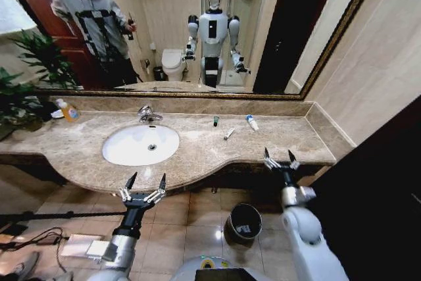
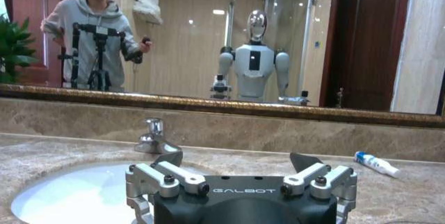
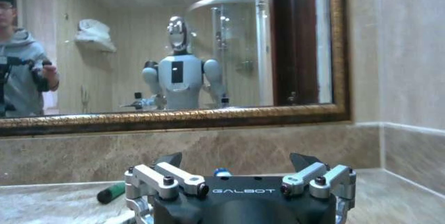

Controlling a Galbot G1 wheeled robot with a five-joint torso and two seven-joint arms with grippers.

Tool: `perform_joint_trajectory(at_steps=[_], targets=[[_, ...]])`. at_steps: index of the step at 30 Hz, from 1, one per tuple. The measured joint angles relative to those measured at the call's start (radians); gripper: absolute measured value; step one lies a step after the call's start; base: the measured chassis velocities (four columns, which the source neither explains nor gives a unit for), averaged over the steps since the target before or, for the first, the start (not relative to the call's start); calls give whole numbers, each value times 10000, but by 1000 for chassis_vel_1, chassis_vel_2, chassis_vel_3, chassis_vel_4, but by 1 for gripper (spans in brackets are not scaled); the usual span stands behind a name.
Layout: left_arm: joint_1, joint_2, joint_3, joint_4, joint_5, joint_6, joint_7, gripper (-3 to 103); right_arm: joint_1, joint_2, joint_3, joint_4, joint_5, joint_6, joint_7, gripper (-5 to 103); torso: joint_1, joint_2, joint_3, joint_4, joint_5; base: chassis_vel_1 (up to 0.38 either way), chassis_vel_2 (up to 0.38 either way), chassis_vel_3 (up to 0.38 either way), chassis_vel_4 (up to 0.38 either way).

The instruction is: Pick up the trash from the sink and place it in the trash bin.

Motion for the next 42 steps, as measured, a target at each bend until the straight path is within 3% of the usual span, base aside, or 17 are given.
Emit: perform_joint_trajectory(at_steps=[10,17,26,28,36,42], targets=[[0,0,0,0,0,0,-1,100,2686,-1227,-806,-2393,323,-1291,-739,100,0,0,0,-1,1,0,0,0,0],[0,0,-1,0,0,0,-1,100,4573,-1590,-1571,-4568,255,-1430,-1590,100,1,-1,0,-1,3,0,0,0,0],[0,0,0,0,0,0,0,100,6258,-1425,-2388,-6492,240,-1494,-1796,100,0,-1,0,0,-1,0,0,0,0],[0,0,0,0,0,0,0,100,6621,-1293,-2540,-7074,-120,-1381,-1846,100,0,-1,0,0,1,0,0,0,0],[0,0,0,0,0,0,0,100,7058,-1095,-2699,-7773,-1137,-1213,-1876,100,-1,0,-2,-1,-1,0,0,0,0],[0,0,0,0,0,0,0,100,7223,-998,-2697,-8156,-1041,-1348,-1751,100,-1,0,-1,0,0,0,0,0,0]])
